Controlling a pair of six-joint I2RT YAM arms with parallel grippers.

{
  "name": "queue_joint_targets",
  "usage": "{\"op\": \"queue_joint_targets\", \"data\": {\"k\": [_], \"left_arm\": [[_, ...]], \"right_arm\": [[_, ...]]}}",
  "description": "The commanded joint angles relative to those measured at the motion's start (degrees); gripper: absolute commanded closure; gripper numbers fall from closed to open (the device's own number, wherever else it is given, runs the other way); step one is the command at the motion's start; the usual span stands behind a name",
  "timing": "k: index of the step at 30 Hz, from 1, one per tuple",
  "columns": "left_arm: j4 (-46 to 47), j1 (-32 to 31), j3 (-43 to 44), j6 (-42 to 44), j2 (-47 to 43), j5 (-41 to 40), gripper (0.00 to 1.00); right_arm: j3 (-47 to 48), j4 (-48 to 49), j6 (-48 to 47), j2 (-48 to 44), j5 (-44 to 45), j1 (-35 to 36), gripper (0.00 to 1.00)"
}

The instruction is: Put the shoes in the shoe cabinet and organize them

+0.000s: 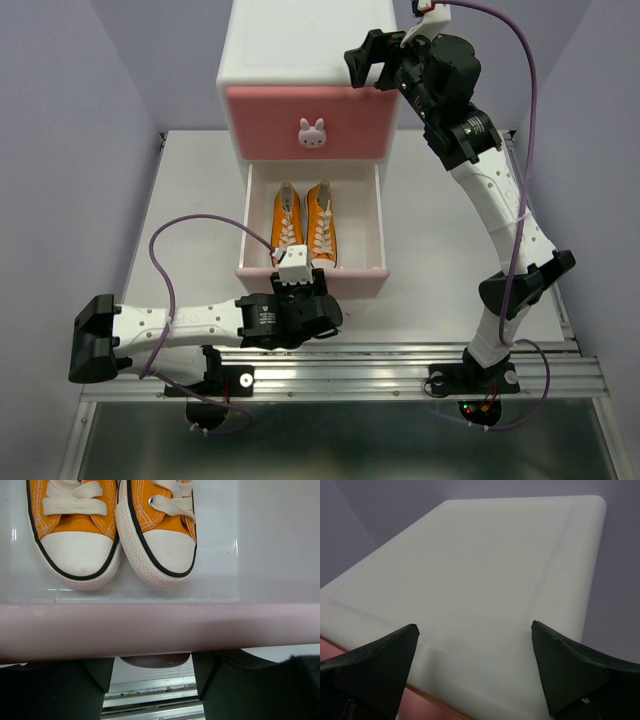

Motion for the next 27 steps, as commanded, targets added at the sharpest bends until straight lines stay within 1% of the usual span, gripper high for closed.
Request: {"op": "queue_joint_targets", "data": {"k": [1,5,10,14,18,19,20,23,24,25,27], "left_arm": [[7.1,2.4,6.2,5.8,-3.3,-12.7,1.0],[10.0,3.3,7.6,9.0,-2.9,-13.2,1.0],[10.9,5.9,8.7,6.4,-1.7,-12.4,1.0],[15.4,7.4,8.2,9.3,-0.7,-11.3,1.0],[22.2,12.8,7.1,10.7,1.5,-8.7,1.0],[25.7,15.5,6.9,11.3,3.0,-7.5,1.0],[27.3,16.8,6.8,11.9,4.0,-6.9,1.0],[33.2,20.8,8.5,14.0,8.9,-5.7,1.0],[36.0,22.9,10.0,15.7,10.3,-5.4,1.0],[37.7,24.1,11.0,16.9,13.1,-4.9,1.0],[40.4,27.4,13.7,18.7,15.7,-4.4,1.0]], "right_arm": [[-3.5,-17.3,3.5,4.3,0.2,0.3,0.0],[-3.5,-17.3,3.1,4.1,1.0,0.3,0.0],[-3.5,-17.0,3.0,3.9,1.6,0.3,0.0],[-4.1,-16.9,2.9,3.6,2.1,0.3,0.0],[-4.1,-16.4,3.2,4.1,1.8,0.3,0.0],[-4.1,-16.2,3.3,4.3,1.7,0.3,0.0],[-4.1,-16.2,3.5,4.4,1.6,0.3,0.0],[-4.3,-15.9,3.9,4.3,1.2,0.3,0.0],[-4.6,-15.7,4.2,4.0,1.1,0.3,0.0],[-4.8,-15.7,4.3,4.0,1.0,0.3,0.0],[-5.0,-15.5,4.5,3.7,0.9,0.3,0.0]]}}
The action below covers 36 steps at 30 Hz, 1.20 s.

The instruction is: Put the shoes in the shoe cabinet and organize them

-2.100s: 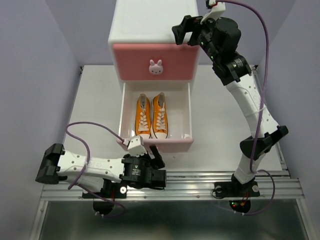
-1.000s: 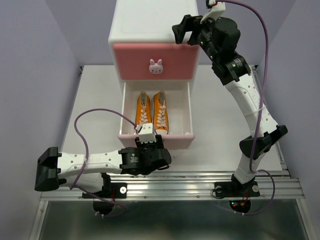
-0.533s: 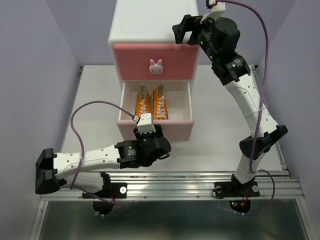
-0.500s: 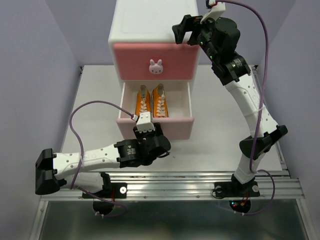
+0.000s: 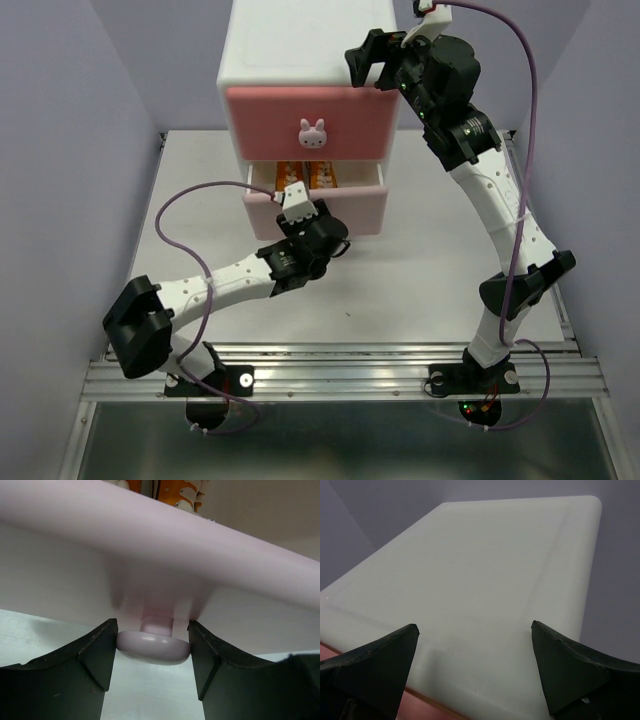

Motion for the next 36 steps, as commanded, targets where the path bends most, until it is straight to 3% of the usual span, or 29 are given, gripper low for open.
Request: {"op": "queue_joint_targets", "data": {"k": [1,7,13,18,21,22,23,24,27,30,31,33,36], "left_arm": [[16.1,7.1,6.6,3.5,5.7,-3.4,1.0],[20.0,14.9,14.1,7.1,13.6,-1.6,1.0],[25.2,16.3,16.9,15.5,15.5,-2.4,1.0],[21.4,16.2,16.6,15.9,12.0,0.5,1.0],[14.3,15.3,15.4,11.7,6.0,1.8,0.78],[9.2,15.1,15.5,10.1,2.5,2.0,0.55],[7.1,14.8,15.7,8.9,0.7,2.2,0.46],[4.8,13.9,16.7,8.7,-1.0,2.2,0.03],[-7.8,13.7,21.9,7.1,-6.4,4.0,0.01],[-31.9,13.7,30.5,-2.3,-9.4,5.4,0.01],[-36.2,13.7,32.5,-5.0,-10.0,5.5,0.01],[-42.7,13.7,36.7,-8.4,-12.4,5.6,0.01],[-44.8,14.3,40.3,-5.0,-14.1,4.4,0.01]], "right_arm": [[-4.6,-16.1,4.1,3.8,-0.5,0.3,0.0],[-5.2,-15.9,3.8,3.0,-0.4,0.3,0.0],[-7.1,-15.6,2.0,0.9,0.4,0.3,0.0],[-8.1,-15.1,1.9,-0.3,0.9,0.3,0.0],[-6.7,-14.3,2.4,-0.2,1.9,0.3,0.0],[-6.1,-13.8,3.4,-0.1,2.4,0.3,0.0],[-4.3,-12.3,3.9,0.3,3.3,0.3,0.0],[-3.2,-11.4,5.3,0.6,3.6,0.3,0.0],[3.7,-8.6,6.6,2.9,4.9,0.3,0.0],[10.7,-4.6,6.7,4.9,12.4,0.3,0.0],[11.9,-1.7,6.6,5.1,14.2,0.3,0.0],[14.8,0.7,6.4,5.1,15.7,-1.0,0.0],[16.4,1.8,7.3,4.4,17.8,-2.5,0.0]]}}
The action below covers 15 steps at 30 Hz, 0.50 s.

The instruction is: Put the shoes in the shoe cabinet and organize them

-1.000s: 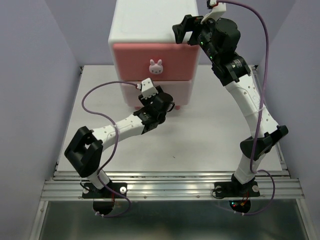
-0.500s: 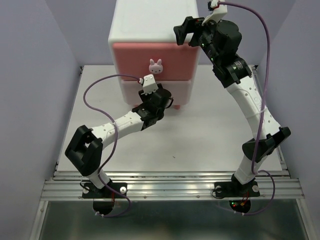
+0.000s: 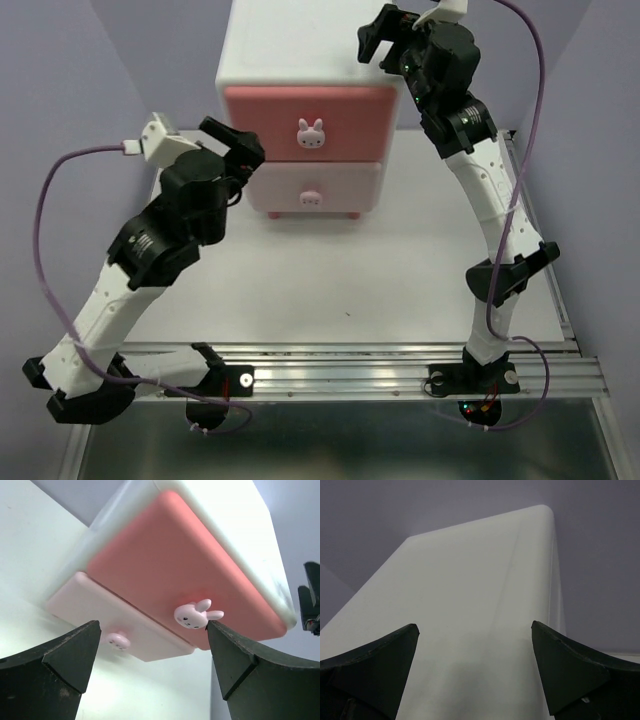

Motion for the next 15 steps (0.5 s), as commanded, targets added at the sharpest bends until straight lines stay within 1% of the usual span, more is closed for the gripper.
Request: {"op": "queue_joint_targets", "data": {"k": [1,3,4,5,7,8,9,10,12,13,14,15], "left_arm": [[-16.0,1.5,3.7,-2.1,-1.1,-2.9,0.01],[-17.0,6.4,5.0,0.9,-1.6,-0.3,0.01],[-17.0,8.8,5.6,3.8,-1.4,4.9,0.01],[-17.0,12.9,6.5,4.7,-1.4,7.3,0.01],[-18.2,16.0,7.5,4.4,-1.4,9.6,0.01],[-19.3,17.4,7.6,3.5,-1.9,9.7,0.01],[-18.7,20.7,6.4,3.3,-2.4,10.2,0.01],[-15.0,22.7,5.2,4.9,-4.0,14.2,0.01],[-12.2,27.2,2.9,9.9,-4.3,20.9,0.01],[-12.4,30.8,2.5,10.5,-4.0,26.9,0.01],[-13.7,33.1,1.7,10.9,-1.6,30.7,0.01],[-14.6,33.2,1.4,10.5,-1.5,30.7,0.01]], "right_arm": [[3.5,4.1,1.6,-2.7,6.2,-2.6,0.0],[0.7,3.7,3.3,-6.0,6.5,-5.4,0.0],[-3.2,3.4,4.6,-7.4,6.7,-6.5,0.0],[-4.8,1.9,6.5,-10.3,7.2,-8.8,0.0],[-7.3,0.0,8.8,-12.7,8.3,-10.6,0.0],[-7.8,-2.9,8.9,-13.5,10.3,-11.3,0.0],[-7.3,-5.1,9.1,-14.2,10.7,-13.0,0.0],[-6.5,-10.0,9.3,-14.3,10.0,-14.0,0.0],[-5.2,-14.6,10.7,-14.6,7.8,-17.3,0.0],[-5.5,-16.9,11.6,-14.8,7.1,-18.1,0.0],[-7.6,-23.0,12.9,-15.9,6.1,-18.6,0.0],[-9.1,-23.1,13.2,-16.7,6.1,-18.6,0.0]]}}
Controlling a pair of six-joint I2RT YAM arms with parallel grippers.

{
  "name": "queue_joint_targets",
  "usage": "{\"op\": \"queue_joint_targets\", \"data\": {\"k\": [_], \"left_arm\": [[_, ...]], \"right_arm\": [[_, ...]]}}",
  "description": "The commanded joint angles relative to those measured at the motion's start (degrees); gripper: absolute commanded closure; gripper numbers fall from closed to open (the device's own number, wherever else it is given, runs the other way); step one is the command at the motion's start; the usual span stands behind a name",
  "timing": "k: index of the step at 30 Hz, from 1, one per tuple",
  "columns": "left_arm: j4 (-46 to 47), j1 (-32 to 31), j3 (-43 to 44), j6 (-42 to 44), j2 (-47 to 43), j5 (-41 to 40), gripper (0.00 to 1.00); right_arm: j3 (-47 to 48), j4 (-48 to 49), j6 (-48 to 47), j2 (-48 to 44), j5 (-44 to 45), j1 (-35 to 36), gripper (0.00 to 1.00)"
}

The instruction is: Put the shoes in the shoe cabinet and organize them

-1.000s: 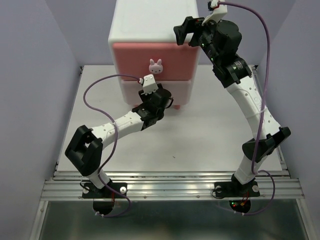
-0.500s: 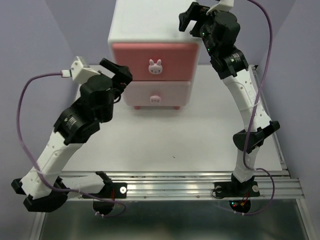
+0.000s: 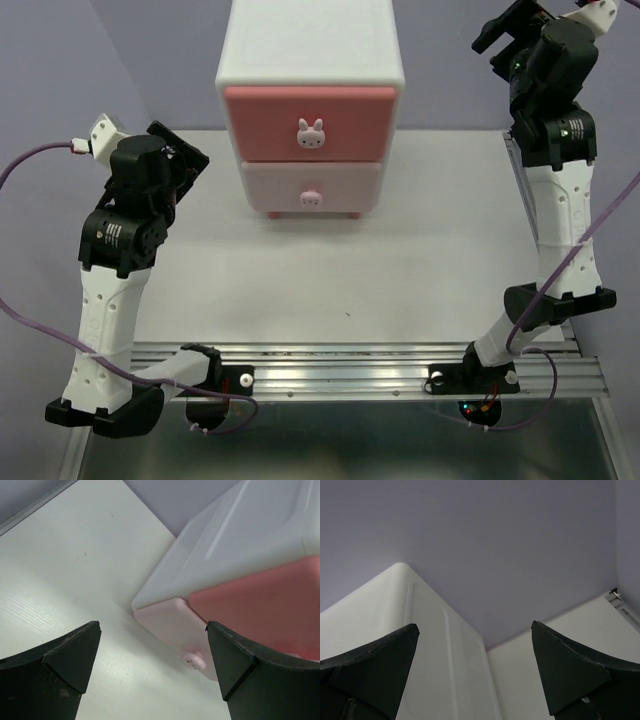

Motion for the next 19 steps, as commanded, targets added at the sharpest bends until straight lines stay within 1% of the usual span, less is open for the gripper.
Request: {"op": "queue_joint_targets", "data": {"k": [1,2,3,4,6,7,10,13,14,19], "left_arm": [[-0.5,6.0,-1.4,4.0,2.7,14.1,0.01],[-0.9,6.1,-1.5,3.6,3.2,13.9,0.01],[-0.8,6.3,-2.0,2.7,3.2,13.5,0.01],[0.7,6.7,-2.5,2.6,2.6,12.9,0.01],[2.4,7.4,-4.6,2.9,1.4,12.7,0.01],[2.6,7.8,-5.2,3.0,0.9,12.5,0.01],[1.2,9.0,-6.4,2.9,0.7,12.6,0.01],[1.2,9.1,-8.1,3.5,0.3,13.7,0.01],[1.1,9.2,-8.2,3.5,0.1,13.6,0.01],[1.3,9.4,-9.1,3.1,0.3,13.7,0.01]], "right_arm": [[-3.8,-14.6,4.2,-3.4,-1.3,-1.4,0.0],[-5.8,-15.2,4.7,-4.5,-1.6,-1.4,0.0],[-10.9,-15.2,5.2,-6.0,-1.9,-1.4,0.0],[-13.5,-15.2,5.8,-9.1,-2.8,-1.4,0.0],[-18.6,-15.3,6.5,-12.1,-4.3,-1.4,0.0],[-22.9,-16.1,6.8,-14.5,-5.2,-1.4,0.0],[-28.9,-19.0,8.6,-18.2,-5.8,-1.4,0.0],[-32.4,-19.3,8.2,-20.8,-5.7,-1.4,0.0],[-33.9,-19.4,8.4,-21.7,-4.5,-1.4,0.0],[-35.3,-20.1,7.5,-24.5,-2.7,-1.4,0.0]]}}
